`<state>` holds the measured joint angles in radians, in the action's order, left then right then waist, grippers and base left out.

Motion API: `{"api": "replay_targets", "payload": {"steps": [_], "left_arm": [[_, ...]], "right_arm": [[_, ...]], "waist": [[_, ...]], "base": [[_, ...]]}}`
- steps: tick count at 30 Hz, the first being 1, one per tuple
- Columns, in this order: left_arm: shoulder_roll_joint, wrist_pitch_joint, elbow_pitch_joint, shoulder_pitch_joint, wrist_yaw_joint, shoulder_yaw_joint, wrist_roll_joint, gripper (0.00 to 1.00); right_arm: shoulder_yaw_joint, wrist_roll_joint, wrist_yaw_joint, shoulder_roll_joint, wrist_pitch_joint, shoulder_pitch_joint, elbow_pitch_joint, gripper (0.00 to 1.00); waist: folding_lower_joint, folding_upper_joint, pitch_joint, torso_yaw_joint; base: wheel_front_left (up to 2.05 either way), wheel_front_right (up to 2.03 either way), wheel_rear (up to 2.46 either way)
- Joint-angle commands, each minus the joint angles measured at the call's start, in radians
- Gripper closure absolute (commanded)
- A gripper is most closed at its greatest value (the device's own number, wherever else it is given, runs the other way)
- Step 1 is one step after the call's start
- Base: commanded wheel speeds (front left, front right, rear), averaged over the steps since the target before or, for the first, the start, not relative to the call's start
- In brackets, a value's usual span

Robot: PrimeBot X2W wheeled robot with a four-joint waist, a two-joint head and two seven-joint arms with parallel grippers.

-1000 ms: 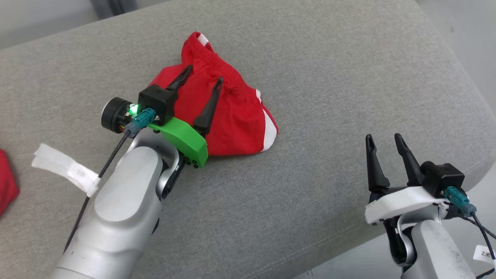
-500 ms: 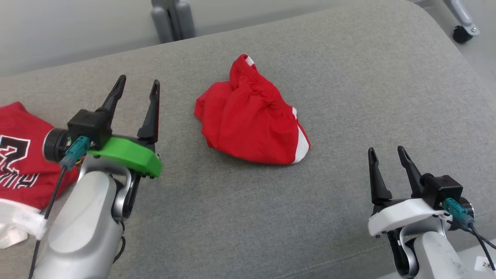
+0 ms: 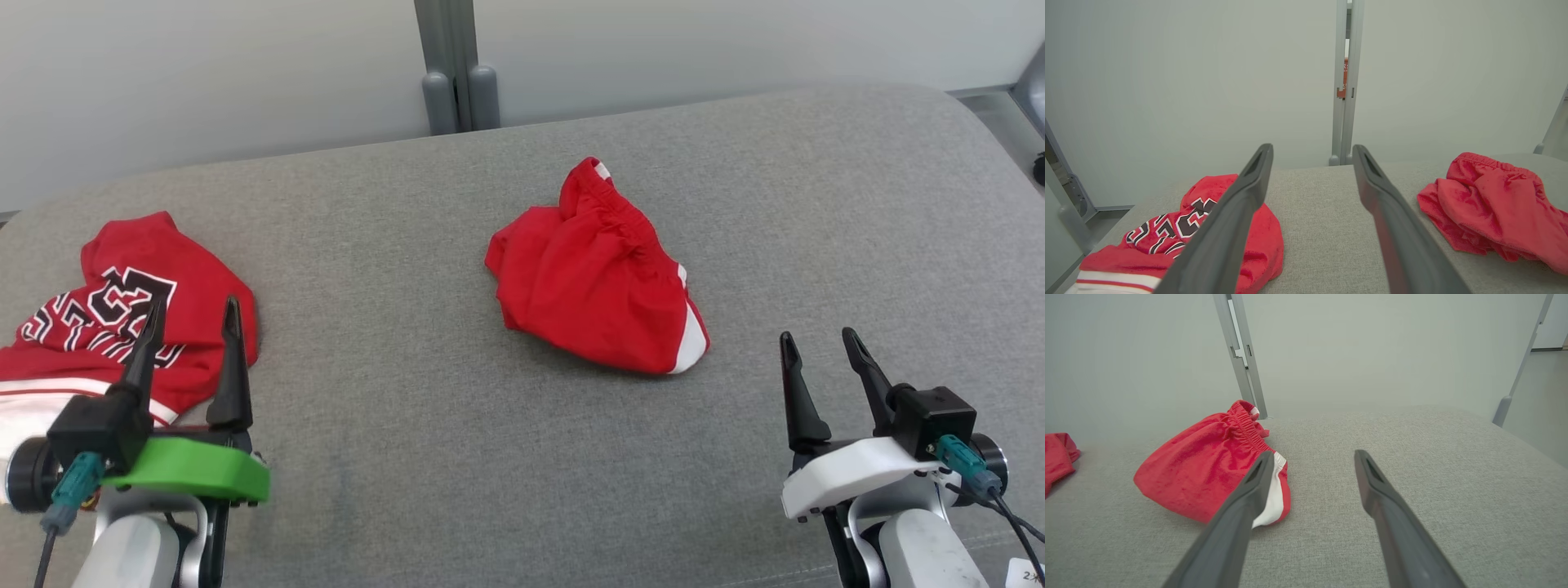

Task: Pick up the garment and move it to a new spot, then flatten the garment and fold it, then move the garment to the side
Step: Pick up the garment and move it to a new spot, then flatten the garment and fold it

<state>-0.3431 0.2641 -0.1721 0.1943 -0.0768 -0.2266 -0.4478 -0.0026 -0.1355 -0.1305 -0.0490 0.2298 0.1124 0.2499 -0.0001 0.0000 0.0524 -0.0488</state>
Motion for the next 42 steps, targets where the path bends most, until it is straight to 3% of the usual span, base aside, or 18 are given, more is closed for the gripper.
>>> {"api": "replay_targets", "payload": {"steps": [1,16,42], "left_arm": [[-0.007,0.0,0.017,-0.038,-0.006,0.014,-0.008,0.0],[0.027,0.0,0.12,-0.244,-0.044,0.036,0.018,0.0],[0.026,-0.014,0.081,-0.236,-0.004,0.031,0.016,0.0]], "right_arm": [[-0.003,0.007,0.0,-0.002,-0.006,-0.015,-0.009,0.0],[-0.002,0.009,0.0,-0.003,-0.052,-0.065,-0.053,0.0],[-0.003,-0.001,0.0,-0.002,-0.076,-0.095,-0.063,0.0]], "waist": [[0.0001,0.0,-0.021,0.024],[0.0001,0.0,-0.057,0.054],[0.0001,0.0,-0.065,0.057]], "base": [[0.0,0.0,0.0],[0.0,0.0,0.0],[0.0,0.0,0.0]]}}
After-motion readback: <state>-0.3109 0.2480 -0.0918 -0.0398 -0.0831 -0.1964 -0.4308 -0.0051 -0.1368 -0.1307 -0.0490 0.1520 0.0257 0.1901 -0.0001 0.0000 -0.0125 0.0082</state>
